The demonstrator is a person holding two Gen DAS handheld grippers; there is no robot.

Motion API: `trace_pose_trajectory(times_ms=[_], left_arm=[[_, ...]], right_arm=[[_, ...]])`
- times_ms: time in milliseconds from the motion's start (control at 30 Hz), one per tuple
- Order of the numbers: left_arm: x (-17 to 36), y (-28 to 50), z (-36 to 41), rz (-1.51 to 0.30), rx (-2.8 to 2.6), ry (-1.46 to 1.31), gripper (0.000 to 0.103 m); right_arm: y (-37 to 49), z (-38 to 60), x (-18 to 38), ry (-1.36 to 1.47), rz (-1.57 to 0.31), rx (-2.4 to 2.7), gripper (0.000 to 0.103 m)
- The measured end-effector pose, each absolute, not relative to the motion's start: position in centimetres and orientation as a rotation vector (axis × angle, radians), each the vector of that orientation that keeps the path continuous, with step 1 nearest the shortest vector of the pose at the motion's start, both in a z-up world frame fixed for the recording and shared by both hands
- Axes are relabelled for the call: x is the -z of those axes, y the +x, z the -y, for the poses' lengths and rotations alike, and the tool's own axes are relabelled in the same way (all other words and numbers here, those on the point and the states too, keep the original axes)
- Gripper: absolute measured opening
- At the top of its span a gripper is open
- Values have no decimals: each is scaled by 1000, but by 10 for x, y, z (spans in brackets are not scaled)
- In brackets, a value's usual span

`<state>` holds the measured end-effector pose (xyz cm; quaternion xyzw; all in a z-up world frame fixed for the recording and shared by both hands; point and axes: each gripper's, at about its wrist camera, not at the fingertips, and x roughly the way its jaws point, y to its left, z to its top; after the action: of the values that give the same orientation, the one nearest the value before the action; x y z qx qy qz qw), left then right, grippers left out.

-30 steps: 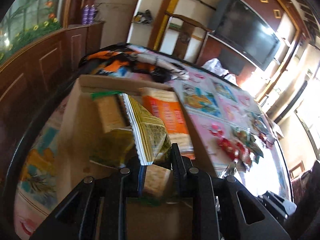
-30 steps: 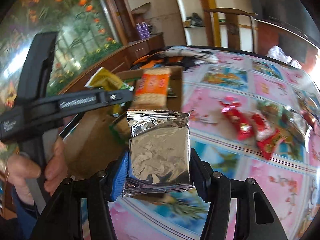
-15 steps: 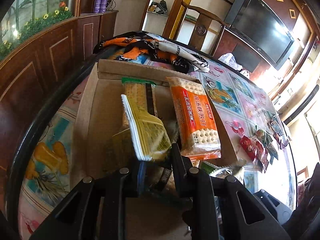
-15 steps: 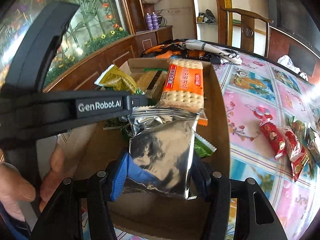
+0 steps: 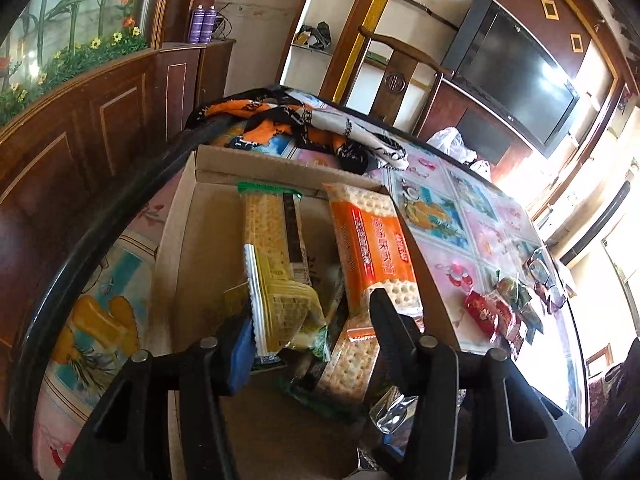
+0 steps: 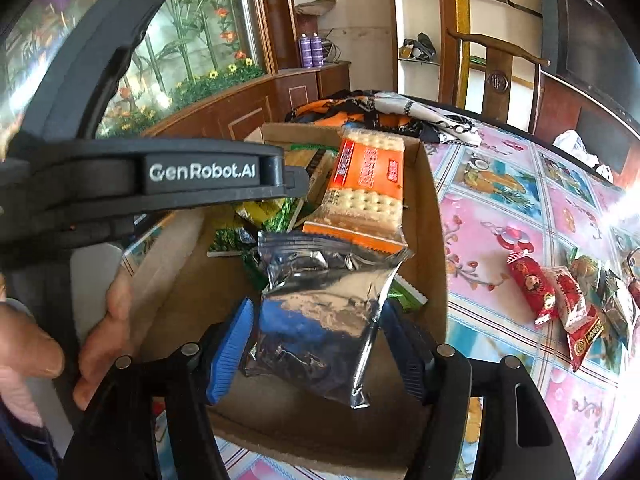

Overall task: Organize snacks
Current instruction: 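Lower both snacks into the box and open both grippers, then grasp a red candy packet with the right gripper while the left gripper grasps a white-and-red packet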

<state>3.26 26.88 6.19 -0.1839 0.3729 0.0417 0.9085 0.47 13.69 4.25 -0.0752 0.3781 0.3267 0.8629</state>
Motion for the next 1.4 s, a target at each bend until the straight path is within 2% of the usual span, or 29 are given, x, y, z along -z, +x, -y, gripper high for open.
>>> trace_pose_trajectory(times_ms=[367,500,533,567,667,700,1000,1067,1167,1400], left_arm=[[-70,29,-266,-720,-72,-376,55],[-80,23,-256,-667,-35,-347,55],[-81,22,-253,-661,-21,-342,55],[-82,22,-251,-660,-13,-335,56],[-83,23,-246,-660,-4,-320,56],[-82,22,-246,-661,0,-321,56],[-85,19,-245,-639,14,-333,56],[-88,15,-245,-614,12,-329,56],[-94,11,-243,-583,6,-315,61],[-96,12,-231,-600,71,-331,62]], right_arm=[[25,-73,-75,28,-732,-670,71],[58,-20,-77,77,-713,-461,71],[70,-8,-72,57,-732,-370,64],[81,2,-66,41,-754,-298,50],[110,30,-41,77,-859,-211,38],[117,34,-34,99,-890,-226,36],[123,8,-21,17,-913,-300,36],[122,7,-16,-16,-915,-285,31],[119,11,-15,-16,-927,-283,30],[96,26,-17,-1,-987,-324,30]])
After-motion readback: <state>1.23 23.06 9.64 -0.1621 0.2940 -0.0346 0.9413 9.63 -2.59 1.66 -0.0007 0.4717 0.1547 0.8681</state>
